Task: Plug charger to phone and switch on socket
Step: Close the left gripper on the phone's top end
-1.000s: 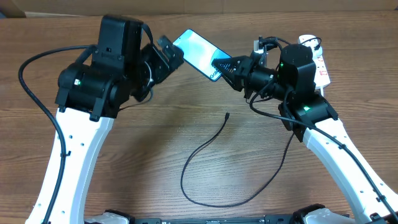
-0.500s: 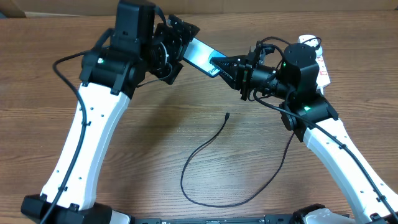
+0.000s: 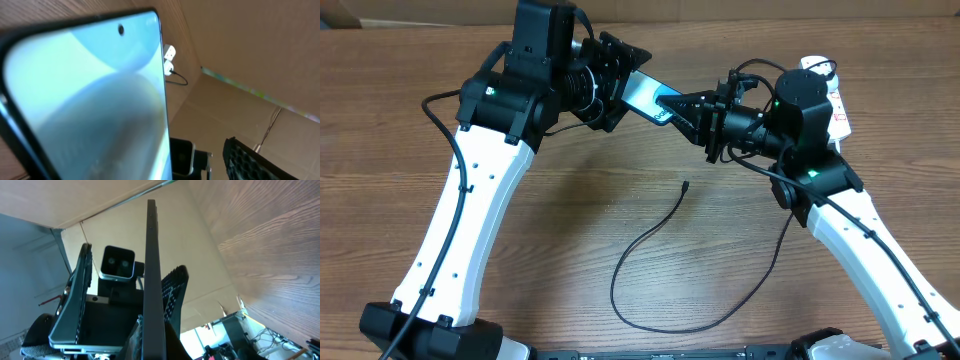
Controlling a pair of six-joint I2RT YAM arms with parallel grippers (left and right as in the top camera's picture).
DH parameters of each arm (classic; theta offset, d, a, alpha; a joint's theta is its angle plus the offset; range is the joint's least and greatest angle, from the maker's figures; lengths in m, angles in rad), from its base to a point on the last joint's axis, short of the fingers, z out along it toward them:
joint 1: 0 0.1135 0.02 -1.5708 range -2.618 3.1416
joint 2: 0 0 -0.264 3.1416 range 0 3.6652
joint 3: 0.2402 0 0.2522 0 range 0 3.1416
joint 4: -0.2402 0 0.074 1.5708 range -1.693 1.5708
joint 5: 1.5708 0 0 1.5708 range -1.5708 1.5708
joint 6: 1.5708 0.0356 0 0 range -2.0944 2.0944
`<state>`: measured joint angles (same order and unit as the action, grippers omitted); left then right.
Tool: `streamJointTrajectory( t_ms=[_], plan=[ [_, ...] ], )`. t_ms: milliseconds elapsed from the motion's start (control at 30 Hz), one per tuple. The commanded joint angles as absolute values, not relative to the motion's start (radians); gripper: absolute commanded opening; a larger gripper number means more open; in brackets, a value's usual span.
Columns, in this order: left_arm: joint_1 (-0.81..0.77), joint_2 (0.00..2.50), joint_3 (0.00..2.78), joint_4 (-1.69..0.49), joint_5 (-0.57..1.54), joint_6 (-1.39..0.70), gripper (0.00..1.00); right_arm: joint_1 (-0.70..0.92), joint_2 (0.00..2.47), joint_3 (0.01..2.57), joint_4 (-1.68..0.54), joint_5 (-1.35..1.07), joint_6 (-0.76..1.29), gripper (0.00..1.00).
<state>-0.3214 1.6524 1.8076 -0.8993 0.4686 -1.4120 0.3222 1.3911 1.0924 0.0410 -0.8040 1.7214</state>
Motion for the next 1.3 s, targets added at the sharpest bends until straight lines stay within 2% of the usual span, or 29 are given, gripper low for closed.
streamJointTrajectory(
  t_ms=[0,267,600,867,967,1067,1267],
  plan=[
    [-0.327,1.657,1.803,-0.904,0.492,-1.418,0.68,0.319,1.4,1.114,0.059,-0.81,1.722,0.04],
    [-0.316,1.657,1.803,-0.911,0.491,-1.417,0.58,0.318,1.401,1.114,0.059,-0.809,1.74,0.04],
    [-0.313,1.658,1.803,-0.916,0.487,-1.414,0.59,0.318,1.401,1.114,0.06,-0.845,1.785,0.04],
    [-0.313,1.658,1.803,-0.916,0.486,-1.414,0.46,0.318,1.401,1.114,0.06,-0.859,1.785,0.04],
    [-0.313,1.658,1.803,-0.916,0.481,-1.414,0.45,0.318,1.401,1.114,0.06,-0.859,1.785,0.04],
    [-0.313,1.658,1.803,-0.916,0.476,-1.414,0.36,0.318,1.401,1.114,0.06,-0.859,1.785,0.04],
    [-0.313,1.658,1.803,-0.916,0.471,-1.414,0.27,0.319,1.401,1.114,0.06,-0.863,1.785,0.04]
  ],
)
